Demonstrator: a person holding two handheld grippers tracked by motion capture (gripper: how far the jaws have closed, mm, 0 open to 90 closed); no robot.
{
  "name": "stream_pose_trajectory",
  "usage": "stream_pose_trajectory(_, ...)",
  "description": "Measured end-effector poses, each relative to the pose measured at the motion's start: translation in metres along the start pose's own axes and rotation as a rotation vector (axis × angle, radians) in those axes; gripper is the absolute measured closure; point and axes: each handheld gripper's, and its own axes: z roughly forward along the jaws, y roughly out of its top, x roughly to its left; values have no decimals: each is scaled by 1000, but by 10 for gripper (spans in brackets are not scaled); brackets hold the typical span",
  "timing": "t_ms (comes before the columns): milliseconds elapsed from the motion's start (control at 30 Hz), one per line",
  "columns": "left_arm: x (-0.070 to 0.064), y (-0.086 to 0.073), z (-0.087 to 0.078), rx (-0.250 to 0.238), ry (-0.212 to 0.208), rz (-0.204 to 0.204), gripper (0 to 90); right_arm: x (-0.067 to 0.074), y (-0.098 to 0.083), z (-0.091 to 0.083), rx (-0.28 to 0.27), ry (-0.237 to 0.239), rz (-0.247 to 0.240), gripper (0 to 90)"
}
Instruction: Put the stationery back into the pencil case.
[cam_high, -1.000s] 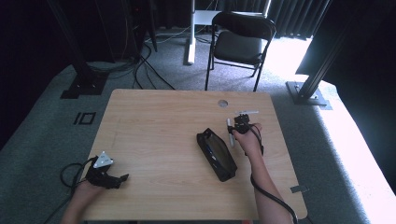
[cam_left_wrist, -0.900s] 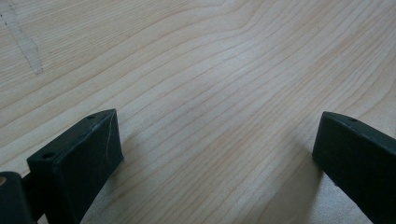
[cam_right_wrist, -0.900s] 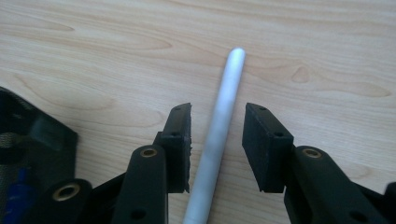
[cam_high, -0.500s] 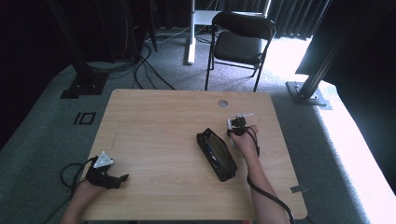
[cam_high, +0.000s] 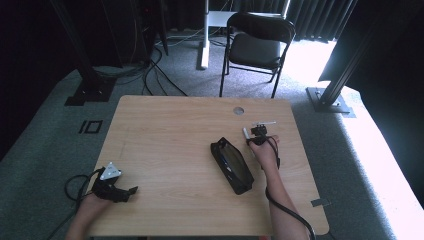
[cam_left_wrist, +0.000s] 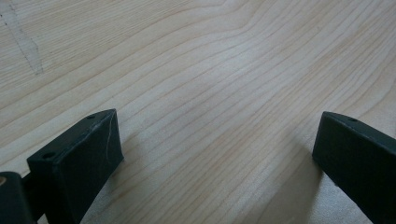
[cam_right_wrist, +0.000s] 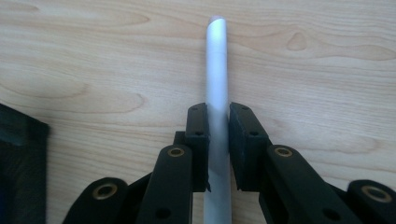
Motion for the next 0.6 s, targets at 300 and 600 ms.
stream_pose_trajectory(300,0,0,0,0,0,0,16,-6,5,-32,-54,36,15,786)
stream_pose_trajectory(600,0,0,0,0,0,0,16,0,5,-64,-108,88,5,785)
